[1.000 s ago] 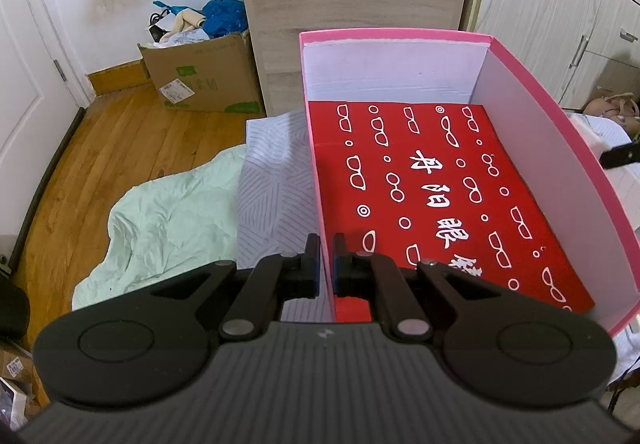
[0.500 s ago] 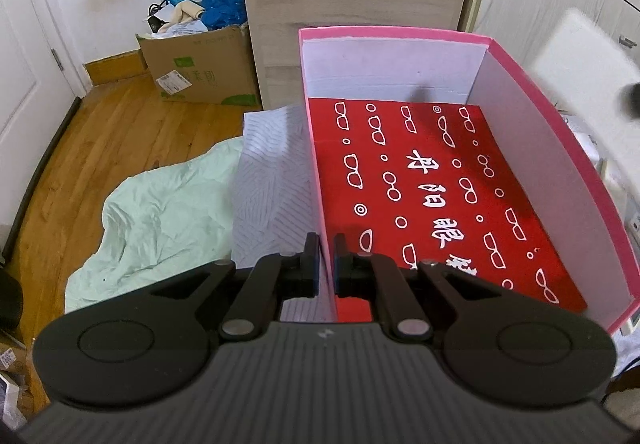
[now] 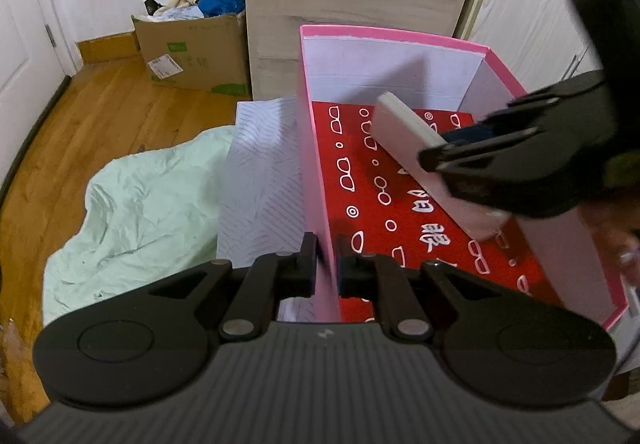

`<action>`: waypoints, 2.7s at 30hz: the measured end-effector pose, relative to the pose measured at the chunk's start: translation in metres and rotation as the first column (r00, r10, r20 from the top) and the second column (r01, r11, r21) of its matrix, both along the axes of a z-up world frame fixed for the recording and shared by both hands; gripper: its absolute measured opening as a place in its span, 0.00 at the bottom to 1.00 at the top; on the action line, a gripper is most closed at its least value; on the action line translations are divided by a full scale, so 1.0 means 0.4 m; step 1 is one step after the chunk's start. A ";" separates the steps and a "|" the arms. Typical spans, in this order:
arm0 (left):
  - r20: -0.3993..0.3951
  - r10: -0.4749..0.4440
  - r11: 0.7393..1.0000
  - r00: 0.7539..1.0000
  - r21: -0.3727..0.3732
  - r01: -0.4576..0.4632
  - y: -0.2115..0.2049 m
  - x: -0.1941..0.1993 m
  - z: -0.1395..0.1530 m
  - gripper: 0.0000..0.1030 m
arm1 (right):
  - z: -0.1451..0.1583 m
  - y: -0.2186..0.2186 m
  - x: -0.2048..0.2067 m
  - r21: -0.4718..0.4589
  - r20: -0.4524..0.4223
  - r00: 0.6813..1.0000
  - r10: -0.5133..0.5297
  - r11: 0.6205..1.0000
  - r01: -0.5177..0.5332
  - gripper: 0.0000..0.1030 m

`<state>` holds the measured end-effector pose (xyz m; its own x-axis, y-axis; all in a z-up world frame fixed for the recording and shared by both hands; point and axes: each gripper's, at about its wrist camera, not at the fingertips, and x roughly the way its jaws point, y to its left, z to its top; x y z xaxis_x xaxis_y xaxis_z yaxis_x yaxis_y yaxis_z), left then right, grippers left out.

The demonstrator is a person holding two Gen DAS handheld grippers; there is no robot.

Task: Organize rigid objects
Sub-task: 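Carry the remote into the pink box and open the right tool, then grasp the white remote with purple buttons with the right tool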

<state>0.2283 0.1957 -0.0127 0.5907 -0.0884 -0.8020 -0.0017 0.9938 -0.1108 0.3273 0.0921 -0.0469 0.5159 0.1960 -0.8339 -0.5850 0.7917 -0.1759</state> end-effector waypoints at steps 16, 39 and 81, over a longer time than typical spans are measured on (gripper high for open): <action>-0.002 0.003 0.999 1.000 -0.047 -0.003 0.019 -0.007 -0.003 0.09 | -0.018 -0.023 0.083 0.351 -0.425 0.904 -0.049 0.911 0.215 0.30; 0.004 -0.005 1.000 1.000 0.006 0.005 -0.001 -0.012 -0.002 0.08 | -0.123 -0.067 0.044 0.360 -0.559 0.823 -0.096 0.867 0.346 0.27; -0.047 -0.004 0.998 0.999 0.067 0.007 -0.028 -0.025 -0.008 0.07 | -0.121 -0.621 -0.210 0.039 -0.270 0.960 -0.076 0.995 0.089 0.57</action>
